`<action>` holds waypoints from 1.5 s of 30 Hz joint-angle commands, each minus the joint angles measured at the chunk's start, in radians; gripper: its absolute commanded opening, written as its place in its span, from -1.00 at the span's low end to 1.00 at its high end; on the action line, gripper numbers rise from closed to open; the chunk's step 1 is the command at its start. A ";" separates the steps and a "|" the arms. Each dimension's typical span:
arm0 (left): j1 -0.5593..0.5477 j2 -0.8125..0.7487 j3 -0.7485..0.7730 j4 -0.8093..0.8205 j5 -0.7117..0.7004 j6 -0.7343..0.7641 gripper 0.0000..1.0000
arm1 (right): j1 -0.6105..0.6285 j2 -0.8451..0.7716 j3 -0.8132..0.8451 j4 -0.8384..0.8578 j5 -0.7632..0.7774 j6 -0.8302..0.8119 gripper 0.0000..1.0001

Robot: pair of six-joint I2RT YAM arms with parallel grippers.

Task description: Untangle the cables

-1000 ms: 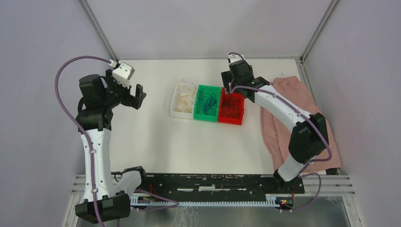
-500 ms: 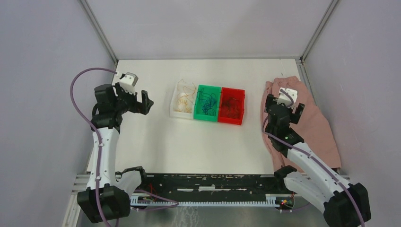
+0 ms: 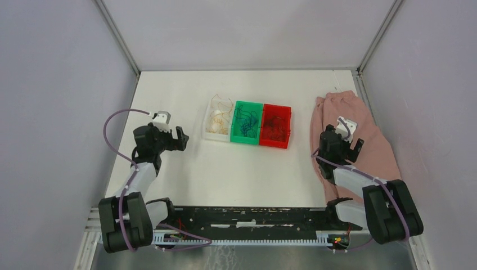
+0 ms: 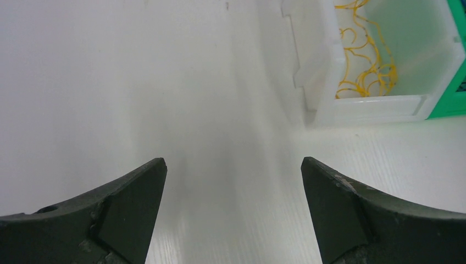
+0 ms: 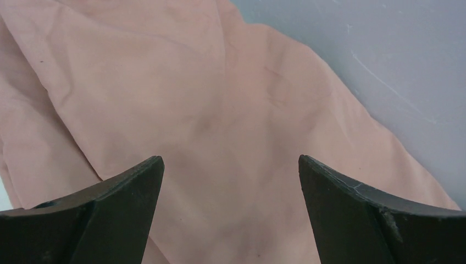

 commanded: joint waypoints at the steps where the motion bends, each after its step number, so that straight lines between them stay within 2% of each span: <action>1: 0.006 0.020 -0.130 0.489 -0.039 -0.092 0.99 | -0.020 0.079 0.010 0.234 -0.054 0.001 0.99; 6: 0.006 0.056 -0.269 0.831 -0.031 -0.115 0.99 | -0.056 0.168 0.017 0.335 -0.121 0.026 0.97; 9: 0.006 0.090 -0.303 0.907 -0.033 -0.123 0.99 | -0.072 0.205 0.009 0.403 -0.198 0.003 0.96; 11: 0.006 0.119 -0.318 0.947 -0.036 -0.126 0.99 | -0.084 0.213 0.005 0.428 -0.289 -0.029 0.93; 12: 0.006 0.139 -0.324 0.983 -0.040 -0.135 0.99 | -0.087 0.217 0.003 0.441 -0.340 -0.046 0.98; 17: 0.003 0.267 -0.329 1.132 -0.066 -0.198 0.99 | -0.086 0.268 -0.014 0.523 -0.555 -0.136 0.99; 19: 0.002 0.340 -0.342 1.241 -0.066 -0.209 0.99 | -0.083 0.359 -0.013 0.645 -0.577 -0.172 1.00; 21: 0.000 0.410 -0.361 1.364 -0.083 -0.238 0.99 | -0.079 0.342 0.037 0.509 -0.539 -0.152 0.99; 22: -0.003 0.389 -0.358 1.327 -0.090 -0.227 0.99 | -0.081 0.343 0.052 0.469 -0.537 -0.145 0.99; 24: -0.039 0.362 -0.326 1.208 -0.152 -0.187 0.99 | -0.084 0.354 0.053 0.494 -0.533 -0.144 0.99; 27: -0.108 0.458 -0.260 1.187 -0.220 -0.150 0.99 | -0.087 0.351 0.054 0.487 -0.534 -0.141 0.99; 29: -0.165 0.408 -0.231 1.031 -0.323 -0.092 0.99 | -0.087 0.348 0.051 0.487 -0.531 -0.140 0.99; 31: -0.174 0.435 -0.256 1.131 -0.338 -0.111 0.99 | -0.086 0.342 0.044 0.495 -0.528 -0.140 0.99; 33: -0.174 0.413 -0.243 1.067 -0.337 -0.101 0.99 | -0.086 0.344 0.049 0.485 -0.537 -0.143 0.99; 45: -0.174 0.423 -0.247 1.092 -0.335 -0.107 0.99 | -0.087 0.343 0.050 0.485 -0.534 -0.144 0.99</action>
